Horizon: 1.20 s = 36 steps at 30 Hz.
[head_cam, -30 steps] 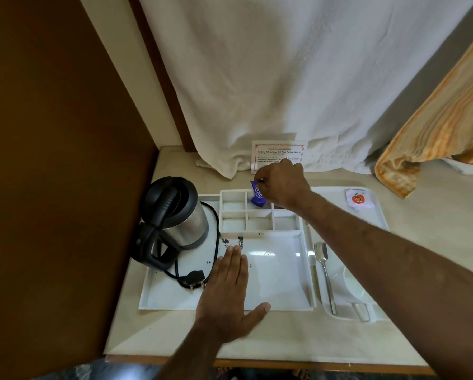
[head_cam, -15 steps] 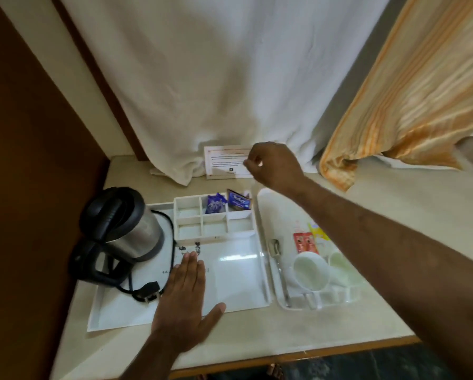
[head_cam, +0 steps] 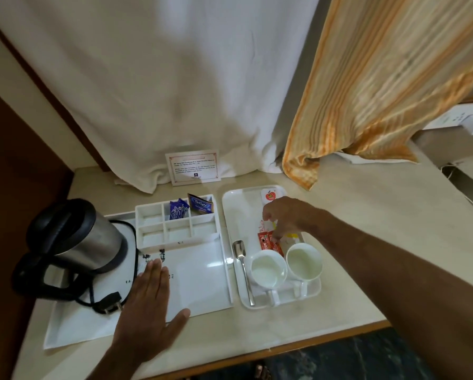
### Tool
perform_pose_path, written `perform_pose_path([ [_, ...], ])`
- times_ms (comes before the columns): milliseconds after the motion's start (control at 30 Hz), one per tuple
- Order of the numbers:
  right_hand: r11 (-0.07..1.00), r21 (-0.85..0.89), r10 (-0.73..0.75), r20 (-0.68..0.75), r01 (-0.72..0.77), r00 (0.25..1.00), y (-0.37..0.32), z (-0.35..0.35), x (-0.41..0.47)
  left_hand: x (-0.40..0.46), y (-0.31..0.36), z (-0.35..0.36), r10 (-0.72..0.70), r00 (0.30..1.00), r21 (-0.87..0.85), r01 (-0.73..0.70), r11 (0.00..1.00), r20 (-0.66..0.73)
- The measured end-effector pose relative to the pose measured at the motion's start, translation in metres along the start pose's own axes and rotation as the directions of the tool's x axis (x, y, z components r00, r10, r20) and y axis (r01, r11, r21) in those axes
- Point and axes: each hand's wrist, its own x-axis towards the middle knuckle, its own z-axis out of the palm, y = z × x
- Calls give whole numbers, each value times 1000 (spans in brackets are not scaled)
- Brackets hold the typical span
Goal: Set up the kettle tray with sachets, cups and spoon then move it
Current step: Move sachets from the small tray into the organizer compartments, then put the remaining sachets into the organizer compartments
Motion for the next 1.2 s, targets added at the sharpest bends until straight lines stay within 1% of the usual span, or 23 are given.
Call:
perform_pose_path([
  [100, 999, -35, 5, 0, -5, 1000, -3, 6, 3, 0, 2, 0, 13, 1000, 0, -13, 1000, -6],
  [233, 996, -62, -58, 2, 58, 998, -11, 10, 6, 0, 1, -1, 24, 1000, 9, -24, 1000, -11],
  [333, 992, -48, -113, -2, 113, 994, -14, 10, 12, 1, 2, -3, 17, 1000, 5, -17, 1000, -10],
  [567, 982, -58, -178, 1, 178, 984, -15, -2, 19, -1, 6, -7, 2, 1000, 10, -2, 1000, 4],
  [700, 979, -60, -191, 87, 197, 978, -14, -8, 19, 0, 6, -9, -7, 999, 12, 7, 1000, 33],
  [767, 973, -100, -197, 117, 208, 973, -16, -5, 16, 1, 6, -9, -22, 999, 17, 21, 1000, 45],
  [867, 946, -180, -257, 90, 269, 962, -17, 6, 12, 1, 6, -11, -22, 998, 24, 21, 1000, 65],
  [1000, 938, -189, -280, 79, 290, 957, -17, 7, 9, 1, 7, -11, -21, 997, 33, 19, 999, 76],
  [1100, 931, -212, -279, 117, 299, 953, -17, 0, 6, 1, 7, -13, -20, 997, 38, 17, 999, 77],
  [1200, 909, -260, -282, 193, 326, 940, -19, -12, 6, 1, 8, -14, -12, 997, 29, 10, 1000, 73],
])
